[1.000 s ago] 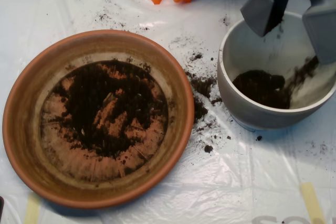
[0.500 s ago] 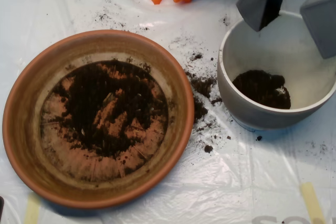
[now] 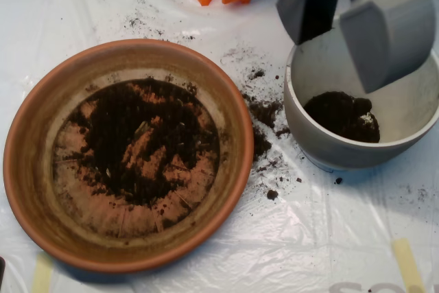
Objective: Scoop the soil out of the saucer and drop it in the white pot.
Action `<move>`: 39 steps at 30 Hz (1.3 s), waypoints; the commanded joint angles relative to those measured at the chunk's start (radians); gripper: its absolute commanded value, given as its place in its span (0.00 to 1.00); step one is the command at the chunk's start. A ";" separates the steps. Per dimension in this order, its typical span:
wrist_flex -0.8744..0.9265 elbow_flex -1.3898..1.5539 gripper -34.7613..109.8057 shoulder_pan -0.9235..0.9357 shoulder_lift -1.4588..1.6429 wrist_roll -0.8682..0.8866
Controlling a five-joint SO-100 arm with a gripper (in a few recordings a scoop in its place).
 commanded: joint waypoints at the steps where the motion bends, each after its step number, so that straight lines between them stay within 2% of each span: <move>1: 0.006 -0.015 0.50 0.103 0.118 0.017; 14: -0.272 0.528 0.50 0.353 0.382 0.103; 26: -0.667 1.178 0.51 0.652 0.492 0.126; 34: -0.842 1.232 0.51 0.831 0.264 0.118; 39: -0.841 1.154 0.52 0.865 0.127 0.110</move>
